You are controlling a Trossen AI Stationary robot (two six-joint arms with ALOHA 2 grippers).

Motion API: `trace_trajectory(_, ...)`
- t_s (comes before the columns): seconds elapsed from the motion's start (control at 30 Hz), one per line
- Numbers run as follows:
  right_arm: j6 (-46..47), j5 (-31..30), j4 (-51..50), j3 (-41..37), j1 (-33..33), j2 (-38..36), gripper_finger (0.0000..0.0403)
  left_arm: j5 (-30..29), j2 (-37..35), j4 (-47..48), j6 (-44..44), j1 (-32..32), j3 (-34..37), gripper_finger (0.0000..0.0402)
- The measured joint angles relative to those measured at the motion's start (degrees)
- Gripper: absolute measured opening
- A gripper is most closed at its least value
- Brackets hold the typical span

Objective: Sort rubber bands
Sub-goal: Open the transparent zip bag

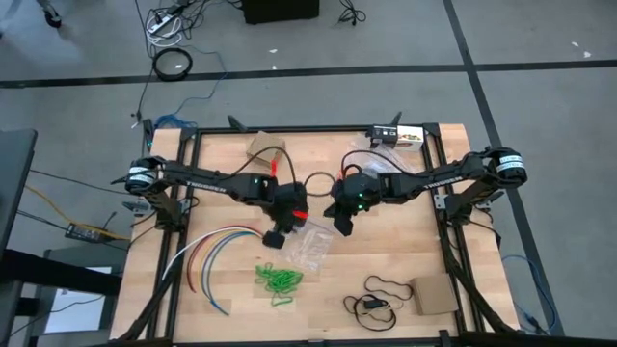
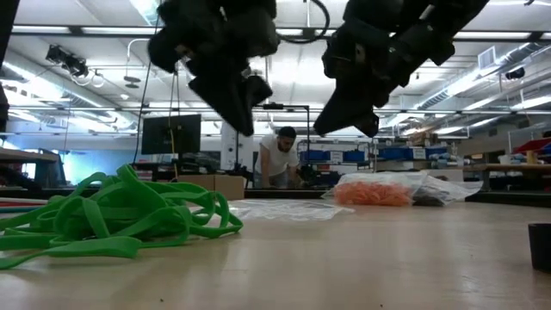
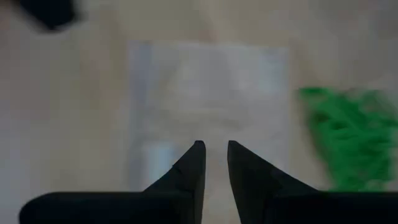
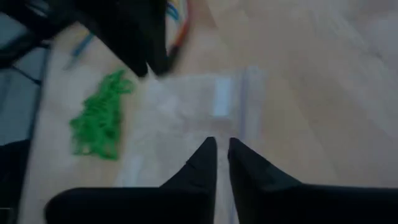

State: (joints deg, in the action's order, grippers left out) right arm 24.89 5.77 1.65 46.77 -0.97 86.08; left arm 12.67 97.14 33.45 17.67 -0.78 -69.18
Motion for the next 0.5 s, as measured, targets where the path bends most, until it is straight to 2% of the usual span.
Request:
trace_trajectory(0.07, -0.8, 0.5, 1.9, -1.1, 0.1, 0.0, 0.0057, 3.5, 0.0, -6.8, -0.9, -0.9, 4.6, 0.0069)
trace_trajectory(0.23, -0.5, 1.3, 7.7, -4.0, -0.6, 1.1, 0.011, 2.5, 0.1, -26.1, -7.1, -2.8, 14.5, 0.0048)
trace_trajectory(0.33, 0.5, 2.2, 10.2, -4.4, -1.3, 4.0, 0.0132, 1.8, 0.1, -29.9, -9.9, -3.5, 16.8, 0.0038)
trace_trajectory(0.5, 1.4, 6.0, 17.6, -3.5, -2.9, 11.9, 0.015, 1.1, 0.1, -29.4, -12.5, -5.3, 18.6, 0.0025)
